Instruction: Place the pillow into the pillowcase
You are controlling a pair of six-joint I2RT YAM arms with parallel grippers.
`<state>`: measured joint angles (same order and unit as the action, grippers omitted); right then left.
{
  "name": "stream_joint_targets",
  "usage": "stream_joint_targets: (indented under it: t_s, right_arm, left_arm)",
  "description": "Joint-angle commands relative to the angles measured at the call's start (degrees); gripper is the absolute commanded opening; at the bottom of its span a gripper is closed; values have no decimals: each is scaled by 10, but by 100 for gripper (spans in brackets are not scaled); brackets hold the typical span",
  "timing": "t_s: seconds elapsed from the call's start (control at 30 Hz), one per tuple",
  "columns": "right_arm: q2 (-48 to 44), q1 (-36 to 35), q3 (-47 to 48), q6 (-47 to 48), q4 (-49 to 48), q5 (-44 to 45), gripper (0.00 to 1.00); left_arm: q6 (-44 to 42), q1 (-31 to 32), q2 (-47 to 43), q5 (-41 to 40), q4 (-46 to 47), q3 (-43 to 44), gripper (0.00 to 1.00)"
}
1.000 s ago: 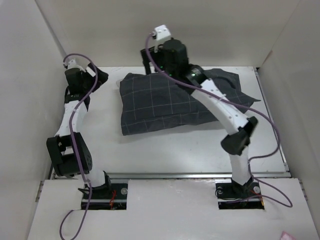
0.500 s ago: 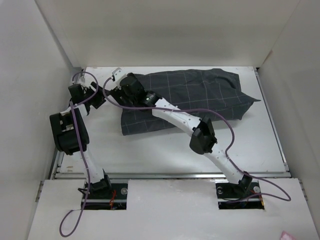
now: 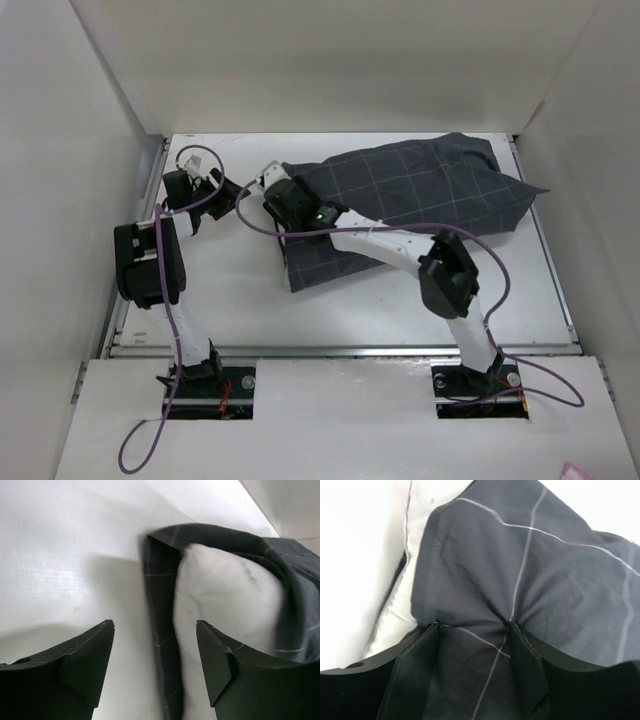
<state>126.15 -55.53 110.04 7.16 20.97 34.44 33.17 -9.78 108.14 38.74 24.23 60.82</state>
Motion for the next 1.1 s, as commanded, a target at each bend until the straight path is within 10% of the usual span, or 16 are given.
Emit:
stream_joint_targets:
  t_s: [0.0, 0.23, 0.8, 1.07]
  right_arm:
    - [-105, 7, -60, -57, 36, 17, 64]
    - [-148, 7, 5, -50, 111, -51, 81]
    - [65, -5, 223, 24, 61, 91, 92]
    - [27, -5, 155, 24, -28, 236, 39]
  left_arm:
    - [-18, 5, -77, 2, 2, -49, 63]
    - [2, 27, -195, 7, 61, -188, 63]
    - [21, 99, -121, 41, 128, -155, 58]
    - [26, 126, -109, 41, 140, -138, 55]
